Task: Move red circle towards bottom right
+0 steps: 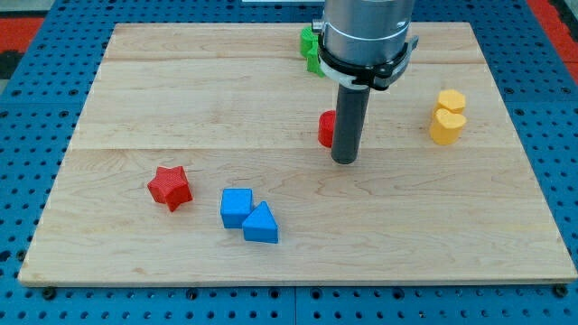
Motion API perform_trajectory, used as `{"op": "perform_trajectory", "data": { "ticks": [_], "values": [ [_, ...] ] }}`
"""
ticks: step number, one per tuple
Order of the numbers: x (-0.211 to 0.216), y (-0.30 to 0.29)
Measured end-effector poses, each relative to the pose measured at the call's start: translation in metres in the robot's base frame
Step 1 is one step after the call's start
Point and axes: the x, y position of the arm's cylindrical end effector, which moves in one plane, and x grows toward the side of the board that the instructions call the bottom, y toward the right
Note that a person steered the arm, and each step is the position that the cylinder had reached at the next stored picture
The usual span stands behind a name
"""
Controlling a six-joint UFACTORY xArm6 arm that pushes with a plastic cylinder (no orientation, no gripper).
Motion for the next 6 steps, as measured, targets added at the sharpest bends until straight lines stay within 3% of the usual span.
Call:
{"op": "perform_trajectory", "data": {
  "ticks": [2, 3, 4, 6],
  "values": [
    [-0.014, -0.039],
    [-0.025, -0.103],
    [-0.064, -0.029],
    [-0.028, 0.045]
  ]
}}
